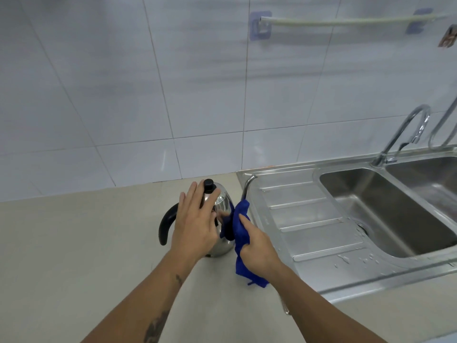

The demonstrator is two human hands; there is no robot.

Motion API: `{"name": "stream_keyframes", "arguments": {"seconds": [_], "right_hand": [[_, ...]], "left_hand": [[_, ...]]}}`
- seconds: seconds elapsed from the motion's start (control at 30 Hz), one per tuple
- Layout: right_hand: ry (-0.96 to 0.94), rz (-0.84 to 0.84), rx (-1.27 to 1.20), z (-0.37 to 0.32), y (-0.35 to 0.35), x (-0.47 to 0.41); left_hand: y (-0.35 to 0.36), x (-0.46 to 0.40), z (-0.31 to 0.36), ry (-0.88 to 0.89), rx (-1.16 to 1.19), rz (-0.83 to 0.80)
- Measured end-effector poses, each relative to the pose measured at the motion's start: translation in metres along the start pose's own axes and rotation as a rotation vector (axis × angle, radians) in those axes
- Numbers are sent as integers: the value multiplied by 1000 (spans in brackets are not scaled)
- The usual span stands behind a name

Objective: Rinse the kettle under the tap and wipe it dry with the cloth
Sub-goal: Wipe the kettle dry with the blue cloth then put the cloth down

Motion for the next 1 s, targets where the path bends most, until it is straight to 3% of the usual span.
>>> {"name": "stream_keyframes", "arguments": {"seconds": [0.2, 0.5, 0.7, 1.0], "right_hand": [[-13, 39, -29, -3, -1, 1], [-48, 78, -77, -4, -2, -6], [-4, -1, -46, 9, -6, -10], [47, 93, 50, 33, -83, 7]], "left_hand": [[7, 5, 18, -132, -94, -9], [-6, 4, 6, -58, -26, 5], [-9, -5, -5, 11, 58, -22], [0, -4, 5, -6, 20, 101]]}}
Point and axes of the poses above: each hand's wrist, its own x-axis away from the middle knuckle, its own y-axis out of the palm, z = x × y, the point moved 7 cm from there along -x, towards the middle knuckle, and after that the axes turned 6 degrees about -z, right-handed, at the moved point
